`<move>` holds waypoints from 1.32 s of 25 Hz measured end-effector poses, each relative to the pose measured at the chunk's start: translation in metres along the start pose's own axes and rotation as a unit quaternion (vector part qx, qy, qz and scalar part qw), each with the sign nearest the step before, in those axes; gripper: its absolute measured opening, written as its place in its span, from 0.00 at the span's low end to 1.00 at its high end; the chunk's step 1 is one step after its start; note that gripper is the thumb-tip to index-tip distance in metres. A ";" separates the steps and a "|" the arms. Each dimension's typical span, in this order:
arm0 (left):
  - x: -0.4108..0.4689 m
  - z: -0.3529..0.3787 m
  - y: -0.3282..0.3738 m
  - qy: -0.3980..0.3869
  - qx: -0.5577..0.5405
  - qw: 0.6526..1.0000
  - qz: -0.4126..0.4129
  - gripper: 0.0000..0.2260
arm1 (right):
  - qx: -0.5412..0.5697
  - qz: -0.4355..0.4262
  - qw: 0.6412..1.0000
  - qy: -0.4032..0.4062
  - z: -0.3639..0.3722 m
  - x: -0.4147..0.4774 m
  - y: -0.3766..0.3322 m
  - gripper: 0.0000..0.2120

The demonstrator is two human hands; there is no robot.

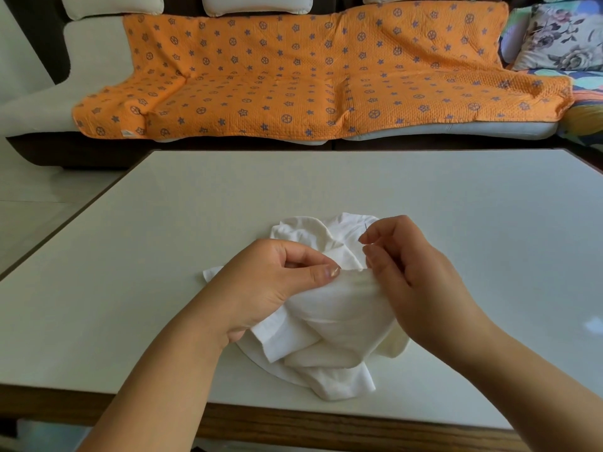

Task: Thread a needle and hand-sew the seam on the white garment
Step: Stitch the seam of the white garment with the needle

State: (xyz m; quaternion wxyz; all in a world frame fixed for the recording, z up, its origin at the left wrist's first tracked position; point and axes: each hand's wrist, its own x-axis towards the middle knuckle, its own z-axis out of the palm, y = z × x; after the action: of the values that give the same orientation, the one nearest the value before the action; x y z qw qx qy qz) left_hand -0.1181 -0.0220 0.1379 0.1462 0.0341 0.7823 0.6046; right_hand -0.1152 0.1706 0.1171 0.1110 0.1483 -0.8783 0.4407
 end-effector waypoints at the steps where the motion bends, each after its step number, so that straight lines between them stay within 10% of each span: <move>1: -0.001 0.000 0.001 0.001 0.011 1.000 -0.003 0.06 | -0.018 -0.008 1.000 0.012 -0.002 0.000 0.000 0.05; 17: 0.002 0.008 -0.001 0.019 -0.054 0.997 0.044 0.03 | -0.021 -0.028 0.994 0.103 -0.021 -0.006 -0.014 0.03; 24: 0.002 0.010 0.000 0.016 -0.055 0.997 0.059 0.03 | 0.140 0.132 0.975 -0.110 -0.023 -0.016 -0.035 0.07; 33: 0.001 0.009 0.001 0.011 -0.060 0.996 0.059 0.04 | 0.150 0.185 0.966 -0.105 -0.021 -0.010 -0.030 0.07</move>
State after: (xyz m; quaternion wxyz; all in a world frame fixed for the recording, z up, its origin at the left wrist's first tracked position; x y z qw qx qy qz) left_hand -0.1170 -0.0132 0.1363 0.1029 0.0647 0.7425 0.6587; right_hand -0.0933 0.1718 0.1482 -0.0891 0.0441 -0.8213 0.5618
